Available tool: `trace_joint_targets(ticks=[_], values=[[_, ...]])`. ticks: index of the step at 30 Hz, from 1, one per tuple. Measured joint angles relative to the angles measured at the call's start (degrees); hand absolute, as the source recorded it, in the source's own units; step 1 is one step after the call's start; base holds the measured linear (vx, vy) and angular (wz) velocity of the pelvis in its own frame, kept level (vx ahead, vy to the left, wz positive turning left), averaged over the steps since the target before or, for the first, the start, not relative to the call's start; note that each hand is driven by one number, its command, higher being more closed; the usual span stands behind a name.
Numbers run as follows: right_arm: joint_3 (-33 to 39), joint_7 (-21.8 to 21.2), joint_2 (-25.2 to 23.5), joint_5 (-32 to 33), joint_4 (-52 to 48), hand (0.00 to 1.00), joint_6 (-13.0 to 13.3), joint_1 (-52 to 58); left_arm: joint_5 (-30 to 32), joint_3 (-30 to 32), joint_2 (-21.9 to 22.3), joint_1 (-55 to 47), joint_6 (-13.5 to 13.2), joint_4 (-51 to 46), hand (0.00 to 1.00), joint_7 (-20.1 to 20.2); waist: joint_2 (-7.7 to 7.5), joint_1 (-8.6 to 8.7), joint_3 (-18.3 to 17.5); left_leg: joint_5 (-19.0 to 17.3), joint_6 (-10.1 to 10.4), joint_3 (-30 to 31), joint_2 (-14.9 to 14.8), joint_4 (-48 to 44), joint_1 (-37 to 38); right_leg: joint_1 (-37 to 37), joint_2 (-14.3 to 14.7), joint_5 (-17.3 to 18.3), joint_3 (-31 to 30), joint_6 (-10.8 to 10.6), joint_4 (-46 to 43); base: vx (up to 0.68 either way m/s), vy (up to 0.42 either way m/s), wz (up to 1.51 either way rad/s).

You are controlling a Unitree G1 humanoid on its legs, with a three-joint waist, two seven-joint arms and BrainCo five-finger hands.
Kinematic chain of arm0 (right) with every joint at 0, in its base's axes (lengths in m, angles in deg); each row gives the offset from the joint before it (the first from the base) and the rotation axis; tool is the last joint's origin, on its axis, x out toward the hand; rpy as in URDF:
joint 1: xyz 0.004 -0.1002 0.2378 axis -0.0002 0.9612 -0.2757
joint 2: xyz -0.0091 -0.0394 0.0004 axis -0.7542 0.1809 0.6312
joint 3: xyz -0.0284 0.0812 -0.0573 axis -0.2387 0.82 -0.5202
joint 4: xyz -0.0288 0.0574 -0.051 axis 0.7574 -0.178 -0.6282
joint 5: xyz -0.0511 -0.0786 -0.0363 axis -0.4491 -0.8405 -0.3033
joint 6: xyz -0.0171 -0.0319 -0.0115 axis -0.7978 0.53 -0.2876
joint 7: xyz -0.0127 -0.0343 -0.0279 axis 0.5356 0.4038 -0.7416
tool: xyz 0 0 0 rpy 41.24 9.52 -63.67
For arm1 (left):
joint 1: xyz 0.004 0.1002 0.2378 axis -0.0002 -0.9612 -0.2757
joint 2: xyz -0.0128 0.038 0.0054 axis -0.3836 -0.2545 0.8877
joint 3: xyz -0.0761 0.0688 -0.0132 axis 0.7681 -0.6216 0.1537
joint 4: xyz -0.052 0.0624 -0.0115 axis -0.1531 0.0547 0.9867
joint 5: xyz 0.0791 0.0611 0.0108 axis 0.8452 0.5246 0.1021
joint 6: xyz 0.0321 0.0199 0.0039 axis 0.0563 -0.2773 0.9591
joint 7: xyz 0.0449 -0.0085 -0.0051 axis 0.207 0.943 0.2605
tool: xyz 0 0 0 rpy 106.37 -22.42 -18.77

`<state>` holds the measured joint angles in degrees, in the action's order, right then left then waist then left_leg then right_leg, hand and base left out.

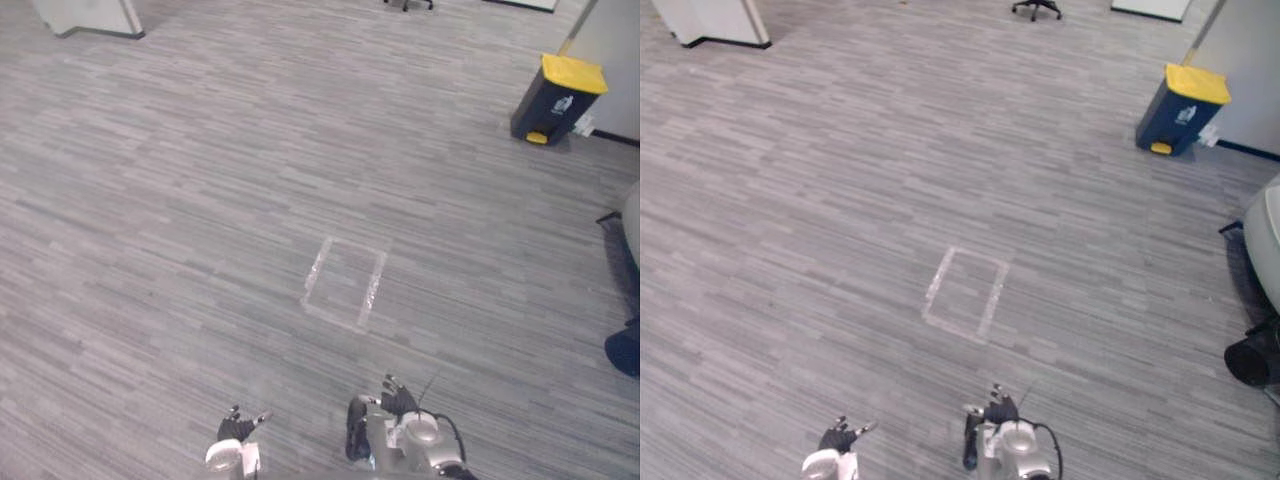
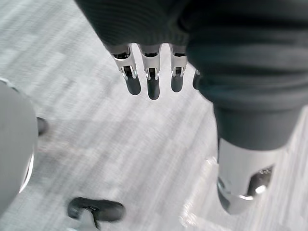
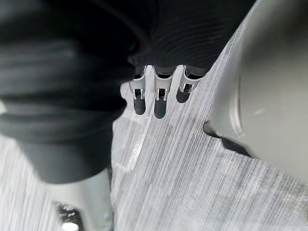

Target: Organize the slippers on the shoe rack

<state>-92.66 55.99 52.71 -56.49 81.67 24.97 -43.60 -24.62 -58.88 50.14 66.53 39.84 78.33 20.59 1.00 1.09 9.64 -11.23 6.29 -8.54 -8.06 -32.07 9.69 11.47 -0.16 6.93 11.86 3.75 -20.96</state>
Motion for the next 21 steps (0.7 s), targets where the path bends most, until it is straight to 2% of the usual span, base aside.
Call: trace_joint_targets(ticks=[1, 2, 3, 4, 6, 7, 8, 9, 10, 11, 12, 13, 14, 15, 16, 17, 18, 19, 20, 21], values=[[-0.4, 0.0, -0.1, 0.0, -1.7, 0.00, -0.2, 1.4, 0.1, 1.4, 0.9, 0.0, 0.0, -1.2, 0.00, 0.2, 0.53, -0.30, 0.1, 9.6, 0.4, 0.6, -2.1, -13.1, -5.4, -3.8, 1.6, 0.9, -1.5, 0.7, 2.1, 0.26, -0.071, -0.49], [-0.9, 0.0, -0.4, 0.1, -2.0, 0.00, -0.2, 1.6, 0.1, 1.8, 0.7, -0.7, -0.1, -1.8, 0.00, 0.4, 0.68, -0.77, 0.0, 12.7, 0.9, 0.5, -3.0, -17.9, -7.4, -5.4, 2.1, 1.1, -3.1, 1.1, 3.5, 0.51, -0.023, -1.07], [-1.6, 0.1, -0.2, 0.1, -1.8, 0.00, -0.3, 1.7, 0.1, 1.9, 0.9, -1.0, -0.3, -2.4, 0.00, 0.7, 1.05, -1.09, -0.1, 7.2, -0.2, -0.5, -4.6, -27.4, -13.0, -9.3, 3.8, 2.4, -6.4, 2.5, 6.3, 0.33, 0.054, -0.91], [-1.6, 0.2, -0.3, 0.1, -1.8, 0.00, -0.4, 1.8, 0.0, 1.9, 0.9, -1.0, -0.3, -2.6, 0.00, 0.7, 1.08, -1.09, -0.1, 5.8, -0.6, -0.5, -4.5, -28.4, -14.1, -10.1, 3.9, 2.6, -7.0, 2.5, 6.7, 0.50, 0.061, -1.00], [-1.5, 0.5, -0.5, 0.1, -1.4, 0.00, -0.6, 2.2, -0.6, 2.0, 0.8, -1.3, -0.3, -4.3, 0.00, 0.6, 0.39, -1.34, 0.0, -1.3, -2.2, -2.8, -4.0, -26.0, -19.8, -15.7, 3.6, 3.2, -12.0, 2.5, 10.0, 0.49, 0.062, -1.07], [-1.5, 0.6, -0.5, 0.1, -1.3, 0.00, -0.8, 2.3, -0.6, 2.0, 0.7, -1.6, -0.5, -4.7, 0.00, 0.6, 0.32, -1.60, 0.0, -3.6, -2.6, -3.2, -2.9, -20.2, -22.1, -18.1, 2.8, 3.3, -14.5, 1.8, 11.3, 0.45, 0.115, -1.10], [-1.3, 0.6, -0.5, 0.1, -1.3, 0.00, -0.8, 2.3, -0.6, 1.9, 0.6, -1.6, -0.5, -4.9, 0.00, 0.6, 0.25, -1.69, 0.0, -4.2, -2.7, -3.1, -2.2, -16.9, -22.8, -18.8, 2.4, 3.6, -15.5, 1.3, 11.7, 0.44, 0.171, -1.09], [-0.1, 0.6, -0.6, 0.1, -1.1, 0.00, -0.7, 2.2, -0.6, 1.7, 0.6, -1.5, -0.6, -5.0, 0.00, 0.6, -0.08, -1.81, -0.1, -4.0, -2.7, -0.4, 0.9, -5.2, -23.9, -20.4, 0.6, 4.6, -17.7, -0.2, 12.7, 0.44, 0.222, -1.03], [0.7, 0.8, -0.4, 0.1, -0.6, 0.00, -0.7, 2.1, -0.6, 1.0, 0.4, -1.5, -0.6, -4.9, 0.00, 0.5, -0.07, -1.85, -0.1, -1.7, -2.5, 4.5, 3.5, 6.3, -24.3, -21.5, -0.7, 5.5, -19.5, -1.5, 13.6, 0.45, 0.246, -0.99], [0.7, 0.8, -0.2, 0.1, -0.4, 0.00, -0.7, 2.1, -0.6, 0.8, 0.4, -1.5, -0.6, -4.9, 0.00, 0.5, -0.01, -1.95, -0.1, -0.8, -2.4, 6.4, 4.2, 9.2, -24.4, -21.8, -1.1, 5.9, -20.1, -1.8, 13.6, 0.59, 0.390, -1.01], [0.7, 1.1, 0.2, 0.1, 0.7, 0.00, -0.6, 2.4, -0.6, -0.5, 0.3, -1.6, -0.8, -4.4, 0.00, 0.5, 0.61, -2.16, -0.7, 6.2, -0.5, 10.8, 5.2, 15.2, -24.5, -22.0, -1.9, 7.4, -21.6, -3.5, 13.1, 0.41, 0.287, -0.83], [0.7, 1.1, 0.3, 0.0, 0.8, 0.00, -0.7, 2.5, -0.6, -0.9, 0.3, -1.6, -0.9, -4.0, 0.00, 0.5, 1.09, -2.46, -1.3, 9.1, -1.3, 11.1, 5.9, 15.3, -24.1, -22.1, -1.9, 7.9, -22.3, -4.2, 12.9, 0.53, 0.373, -0.89], [0.7, 1.2, 0.0, 0.0, 0.8, 0.00, -0.6, 2.5, -0.6, -1.8, -1.0, -1.4, -1.0, -3.3, 0.00, 0.5, -0.72, -2.11, -1.9, 7.0, -2.9, 9.5, 7.4, 14.6, -24.0, -21.5, -3.9, 8.4, -22.2, -4.9, 10.9, 0.39, 0.254, -0.47], [0.7, 1.1, -0.3, 0.0, 0.7, 0.00, -0.7, 2.5, -0.6, -2.2, -1.6, -1.3, -1.0, -3.0, 0.00, 0.5, -1.43, -1.71, -1.9, 6.1, -3.2, 8.2, 7.9, 13.9, -23.6, -20.7, -4.8, 8.6, -21.8, -5.3, 8.4, 0.57, 0.361, -0.46], [1.2, 1.1, -0.7, 0.0, 0.6, 0.00, -0.7, 3.1, -0.6, -2.4, -1.9, -1.0, -1.0, -2.7, 0.00, 0.5, -2.00, -1.80, -2.0, 4.6, -5.1, 6.0, 8.3, 12.3, -22.5, -18.8, -5.5, 8.7, -21.9, -5.7, 2.5, 0.53, 0.306, -0.64], [1.8, 1.0, -1.2, -0.1, 0.4, 0.00, -0.7, 3.3, -0.5, -2.4, -2.0, -0.8, -1.0, -2.6, 0.00, 0.5, -2.36, -2.03, -1.8, 2.2, -6.5, 3.8, 8.7, 11.8, -19.5, -14.9, -6.1, 7.7, -21.8, -7.5, -8.2, 0.42, 0.245, -0.69], [1.9, 0.9, -1.3, -0.1, 0.4, 0.00, -0.6, 3.3, -0.5, -2.5, -2.1, -0.7, -1.0, -2.2, 0.00, 0.5, -2.36, -2.02, -1.8, 1.5, -6.9, 3.0, 8.7, 11.9, -18.4, -13.3, -6.3, 7.1, -21.7, -8.2, -12.1, 0.37, 0.213, -0.87], [2.3, 0.7, -1.8, -0.1, 0.0, 0.00, -0.3, 3.0, -0.5, -2.6, -2.2, -0.7, -0.9, -1.6, 0.00, 0.5, -2.33, -1.93, -1.3, -0.2, -7.5, 0.7, 8.7, 12.5, -14.9, -8.6, -6.9, 6.1, -20.9, -9.6, -23.6, 0.25, 0.158, -0.62], [2.3, 0.6, -1.8, -0.1, -0.4, 0.00, -0.2, 2.8, -0.5, -2.7, -2.3, -0.6, -0.8, -1.4, 0.00, 0.5, -2.30, -1.89, -1.0, -0.6, -7.7, 0.1, 8.7, 13.0, -13.4, -7.4, -7.2, 6.6, -19.6, -9.6, -26.2, 0.28, 0.176, -0.75], [2.3, 0.5, -1.8, -0.1, -1.1, 0.00, -0.2, 2.6, -0.5, -3.1, -2.4, -0.2, -0.3, -0.4, 0.00, 0.5, -2.07, -1.68, -0.3, -1.1, -8.0, -0.8, 8.7, 15.1, -9.4, -5.2, -8.1, 8.7, -15.4, -8.3, -29.2, 0.31, 0.147, -0.50]])
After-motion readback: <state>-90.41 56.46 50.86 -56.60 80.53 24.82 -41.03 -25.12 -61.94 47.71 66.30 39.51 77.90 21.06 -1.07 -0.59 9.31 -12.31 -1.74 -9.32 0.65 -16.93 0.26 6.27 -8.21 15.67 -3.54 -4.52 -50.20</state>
